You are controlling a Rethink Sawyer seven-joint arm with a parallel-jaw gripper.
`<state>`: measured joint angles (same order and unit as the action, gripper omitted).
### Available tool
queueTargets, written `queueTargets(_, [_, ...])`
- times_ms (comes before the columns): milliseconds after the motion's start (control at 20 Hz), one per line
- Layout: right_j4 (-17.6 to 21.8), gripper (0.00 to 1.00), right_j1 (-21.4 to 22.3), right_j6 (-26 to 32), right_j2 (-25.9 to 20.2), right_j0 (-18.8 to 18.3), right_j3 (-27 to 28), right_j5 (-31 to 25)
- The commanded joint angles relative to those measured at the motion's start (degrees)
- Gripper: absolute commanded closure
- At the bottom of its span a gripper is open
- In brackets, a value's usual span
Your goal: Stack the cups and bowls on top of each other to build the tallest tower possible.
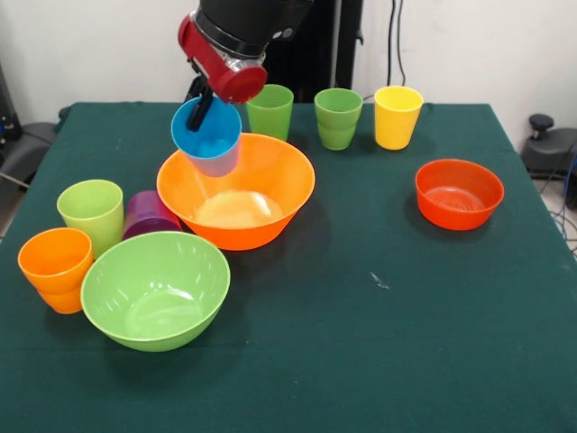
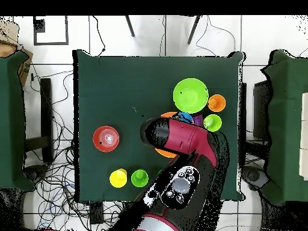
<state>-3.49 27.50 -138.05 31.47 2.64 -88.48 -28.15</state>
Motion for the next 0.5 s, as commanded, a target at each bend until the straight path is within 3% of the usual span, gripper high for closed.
queueTargets(50, [-0.75,1.0,-0.8,-4.6,-8.67,-1.15,-3.24,2.52])
queueTargets(500, [0.58,1.0,-1.05,-4.45,-7.94,-1.52,-2.17,6.79])
